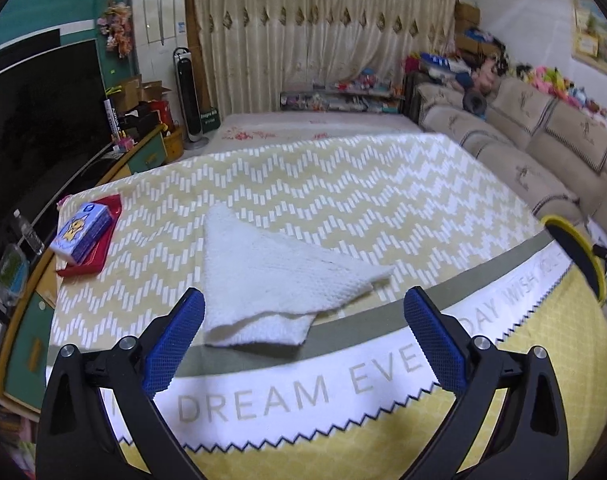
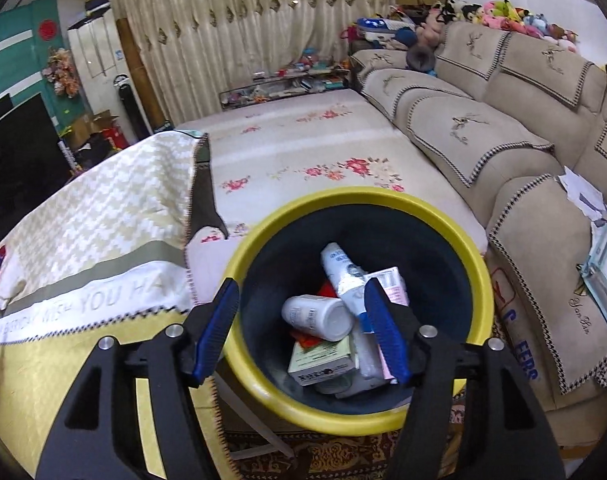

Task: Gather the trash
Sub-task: 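Carry the toothpaste tube over the bin and open the right gripper, then grasp the white towel with the left gripper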

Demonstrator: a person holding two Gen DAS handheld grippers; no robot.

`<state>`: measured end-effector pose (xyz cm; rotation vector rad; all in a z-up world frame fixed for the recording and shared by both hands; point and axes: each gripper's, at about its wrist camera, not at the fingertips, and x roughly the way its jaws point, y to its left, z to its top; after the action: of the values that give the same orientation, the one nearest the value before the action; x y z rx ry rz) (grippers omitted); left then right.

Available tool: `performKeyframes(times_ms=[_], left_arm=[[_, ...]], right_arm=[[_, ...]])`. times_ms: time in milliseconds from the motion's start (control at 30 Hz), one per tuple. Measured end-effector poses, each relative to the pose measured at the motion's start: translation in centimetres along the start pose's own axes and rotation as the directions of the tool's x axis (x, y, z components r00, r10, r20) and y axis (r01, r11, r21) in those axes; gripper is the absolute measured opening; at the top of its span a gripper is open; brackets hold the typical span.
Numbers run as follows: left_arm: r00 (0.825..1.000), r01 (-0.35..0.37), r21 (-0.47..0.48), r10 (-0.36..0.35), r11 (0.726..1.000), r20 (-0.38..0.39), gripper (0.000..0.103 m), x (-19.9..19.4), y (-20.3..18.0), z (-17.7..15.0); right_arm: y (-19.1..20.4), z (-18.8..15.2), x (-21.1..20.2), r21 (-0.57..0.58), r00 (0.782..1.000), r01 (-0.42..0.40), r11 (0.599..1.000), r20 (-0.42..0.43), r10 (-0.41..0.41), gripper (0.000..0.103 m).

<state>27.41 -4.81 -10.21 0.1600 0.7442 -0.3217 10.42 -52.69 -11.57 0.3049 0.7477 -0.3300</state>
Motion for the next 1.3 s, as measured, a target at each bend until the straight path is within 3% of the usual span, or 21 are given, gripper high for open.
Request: performKeyframes(times_ms=[200, 467, 633, 733, 933, 1000, 1033, 1100, 1300], left_arm=[[0.996, -0.016, -0.026, 0.014, 1.0, -0.083, 0.098, 3.5, 1.2, 1.5], [0.984, -0.021, -0.064, 0.009, 0.998, -0.176, 0.098, 7.0, 2.5, 1.0], [0.982, -0.037, -0.034, 0.03, 0.999, -0.184, 0.098, 7.3, 1.8, 0.9], [0.984, -0.035, -0.016, 0.031, 0.999, -0.177, 0.091, 7.2, 1.3, 0.9], [0.985, -0.015, 0.006, 0.016, 1.0, -0.169, 0.065, 6.5, -0.1, 1.0], [0.987, -0.005, 0.017, 0.008, 1.0, -0.162, 0.046, 6.3, -0.5, 1.1], [0.987, -0.002, 0.02, 0.005, 1.0, -0.159, 0.041, 6.1, -0.8, 1.1], [0.988, -0.002, 0.03, 0.007, 1.0, -0.151, 0.017, 5.9, -0.9, 1.2], [0.994, 0.02, 0.009, -0.019, 1.0, -0.108, 0.01, 3.8, -2.0, 1.4]], right_arm=[[0.1, 0.0, -1.5, 0.014, 0.999, -0.045, 0.999, 0.031, 0.044, 0.065], [-1.5, 0.4, -2.4, 0.059, 0.998, -0.049, 0.997, 0.053, 0.046, 0.068], [-1.9, 0.4, -2.3, 0.068, 0.998, -0.052, 0.996, 0.049, 0.049, 0.068], [-2.0, 0.3, -2.3, 0.071, 0.997, -0.058, 0.996, 0.048, 0.055, 0.068], [-2.0, 0.0, -2.2, 0.075, 0.997, -0.073, 0.994, 0.046, 0.069, 0.068], [-2.0, 0.0, -2.2, 0.077, 0.996, -0.079, 0.994, 0.045, 0.075, 0.068], [-1.9, -0.1, -2.2, 0.076, 0.996, -0.082, 0.994, 0.046, 0.079, 0.068], [-1.8, -0.1, -2.3, 0.075, 0.995, -0.087, 0.993, 0.046, 0.084, 0.068], [-2.1, -0.1, -2.9, 0.077, 0.995, -0.088, 0.993, 0.056, 0.083, 0.068]])
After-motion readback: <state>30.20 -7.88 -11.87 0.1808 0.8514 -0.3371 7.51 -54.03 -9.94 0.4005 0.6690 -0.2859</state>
